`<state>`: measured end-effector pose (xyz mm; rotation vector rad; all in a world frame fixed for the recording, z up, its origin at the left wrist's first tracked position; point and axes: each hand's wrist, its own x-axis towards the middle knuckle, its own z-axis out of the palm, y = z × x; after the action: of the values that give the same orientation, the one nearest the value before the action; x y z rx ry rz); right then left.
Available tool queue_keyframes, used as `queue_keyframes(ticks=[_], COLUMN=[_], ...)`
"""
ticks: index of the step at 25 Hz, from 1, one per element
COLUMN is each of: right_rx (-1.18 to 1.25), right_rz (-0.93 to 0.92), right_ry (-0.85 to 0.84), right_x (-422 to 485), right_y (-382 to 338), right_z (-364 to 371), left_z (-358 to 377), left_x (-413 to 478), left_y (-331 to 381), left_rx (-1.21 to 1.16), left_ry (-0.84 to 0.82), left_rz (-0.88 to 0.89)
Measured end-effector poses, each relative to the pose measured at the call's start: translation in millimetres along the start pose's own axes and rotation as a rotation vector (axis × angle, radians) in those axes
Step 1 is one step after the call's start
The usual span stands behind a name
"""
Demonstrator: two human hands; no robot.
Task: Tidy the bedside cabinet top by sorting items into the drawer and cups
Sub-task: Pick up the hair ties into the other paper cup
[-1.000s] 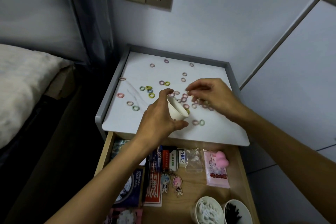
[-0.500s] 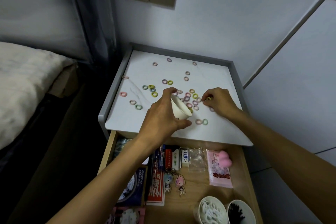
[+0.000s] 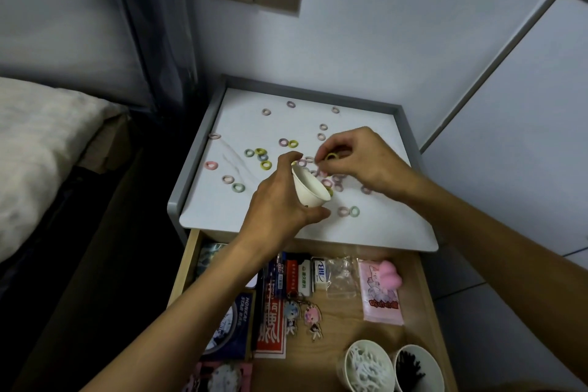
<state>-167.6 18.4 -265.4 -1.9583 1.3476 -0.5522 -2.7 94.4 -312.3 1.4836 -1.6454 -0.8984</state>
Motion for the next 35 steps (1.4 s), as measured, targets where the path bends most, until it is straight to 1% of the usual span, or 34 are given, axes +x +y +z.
queue_keyframes(ticks=[2, 3, 4, 6, 7, 8, 9, 10, 11, 12, 13, 15, 19, 23, 25, 26, 27, 29, 30, 31, 32, 34, 35], right_rx=[0.022, 0.006, 0.006, 0.058, 0.042, -0.035, -0.151, -0.250, -0.291, -0.265, -0.209, -0.129, -0.137, -0.150, -0.226, -0.304, -0.395, -0.563, -0.591, -0.574, -0.502, -0.236, -0.088], right_rz=[-0.064, -0.083, -0.094, -0.092, -0.067, -0.020, 0.053, 0.146, 0.235, 0.296, 0.318, 0.275, 0.136, 0.013, -0.039, -0.048, -0.035, 0.059, 0.097, 0.123, 0.142, 0.155, 0.124], right_ry=[-0.164, -0.205, -0.195, -0.058, 0.033, 0.105, 0.138, 0.124, 0.081, 0.046, 0.030, 0.036, 0.052, 0.075, 0.088, 0.084, 0.066, -0.006, -0.030, -0.037, -0.018, 0.059, 0.080], right_x=[-10, -14, -16, -20, -23, -25, -28, -31, -34, -37, -40, -44, -47, -48, -47, -45, -42, -35, -32, -30, -28, -26, -25], right_y=[-14, -15, -14, -3, 8, 23, 39, 57, 73, 86, 94, 98, 96, 95, 96, 98, 101, 105, 103, 99, 90, 62, 43], right_z=[10, 11, 9, -2, -8, -14, -18, -19, -18, -15, -10, 5, 42, 51, 46, 42, 38, 31, 27, 23, 18, 7, 4], left_z=[2, 2, 2, 0, -1, -2, -2, -3, -3, -3, -3, -2, 0, 2, 1, 1, 0, 0, 1, 1, 1, 1, 1], left_x=[0, -1, -1, -2, -2, -2, -3, -3, -3, -4, -4, -3, -2, -3, -3, -3, -3, -3, -3, -3, -3, -3, -2], left_y=[0, 1, 1, 2, 2, 2, 2, 2, 2, 3, 3, 3, 3, 4, 3, 2, 2, 2, 2, 2, 2, 2, 2], left_rx=[-0.030, -0.037, -0.039, -0.027, -0.019, -0.013, -0.010, -0.010, -0.011, -0.011, -0.010, -0.002, 0.007, 0.023, 0.031, 0.032, 0.033, 0.041, 0.044, 0.046, 0.048, 0.049, 0.050], left_ry=[-0.006, -0.006, -0.003, 0.011, 0.018, 0.022, 0.024, 0.026, 0.026, 0.023, 0.020, 0.022, 0.018, 0.002, 0.001, 0.001, -0.001, -0.006, -0.008, -0.010, -0.011, -0.013, -0.012], left_rz=[0.011, 0.015, 0.014, -0.003, -0.010, -0.012, -0.012, -0.013, -0.013, -0.010, -0.007, -0.004, -0.004, 0.009, 0.001, -0.003, -0.005, -0.003, -0.002, 0.001, 0.004, 0.005, 0.003])
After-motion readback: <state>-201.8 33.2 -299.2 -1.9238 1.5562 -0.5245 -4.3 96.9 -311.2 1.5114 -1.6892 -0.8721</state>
